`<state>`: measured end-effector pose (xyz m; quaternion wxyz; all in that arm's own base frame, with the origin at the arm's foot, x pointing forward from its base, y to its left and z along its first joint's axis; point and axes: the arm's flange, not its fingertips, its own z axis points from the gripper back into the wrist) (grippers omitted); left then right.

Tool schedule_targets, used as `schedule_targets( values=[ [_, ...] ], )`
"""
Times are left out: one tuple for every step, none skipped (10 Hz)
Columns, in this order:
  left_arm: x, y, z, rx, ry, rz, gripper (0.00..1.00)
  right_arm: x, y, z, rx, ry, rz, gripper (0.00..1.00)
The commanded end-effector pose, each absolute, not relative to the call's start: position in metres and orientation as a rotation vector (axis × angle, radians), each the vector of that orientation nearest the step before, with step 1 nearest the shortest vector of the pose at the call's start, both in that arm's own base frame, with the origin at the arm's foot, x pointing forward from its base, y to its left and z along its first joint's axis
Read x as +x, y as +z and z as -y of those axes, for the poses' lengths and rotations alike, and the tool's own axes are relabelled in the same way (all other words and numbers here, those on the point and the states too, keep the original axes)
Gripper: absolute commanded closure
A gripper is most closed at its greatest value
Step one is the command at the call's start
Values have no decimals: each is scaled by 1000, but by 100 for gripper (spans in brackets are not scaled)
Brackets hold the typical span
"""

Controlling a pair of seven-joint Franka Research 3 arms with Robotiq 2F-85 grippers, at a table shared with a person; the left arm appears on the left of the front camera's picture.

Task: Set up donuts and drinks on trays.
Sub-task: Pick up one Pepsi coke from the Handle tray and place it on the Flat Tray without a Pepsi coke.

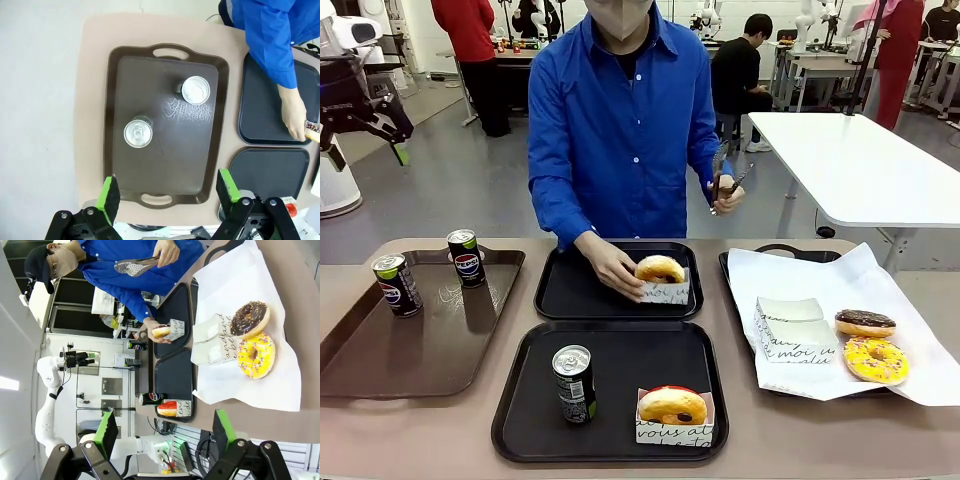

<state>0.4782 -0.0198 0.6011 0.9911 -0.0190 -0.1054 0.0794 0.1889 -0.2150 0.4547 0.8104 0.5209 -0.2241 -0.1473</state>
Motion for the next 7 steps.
schedule_targets(
  values=[
    [481,601,24,-51,160,229,0,191,455,217,1134,-299,501,0],
    [481,601,24,-51,160,229,0,191,455,217,1134,-299,501,0],
    [481,601,24,-51,160,229,0,191,455,217,1134,-299,501,0],
    [481,601,24,-51,160,229,0,191,455,217,1134,-299,501,0],
    [479,601,23,-39,153,213,0,191,455,217,1134,-299,501,0],
    [492,584,7,-15,148,151,0,191,455,217,1134,-299,501,0],
    [498,567,-10,-8,174,119,0,191,455,217,1134,-299,501,0]
  ],
)
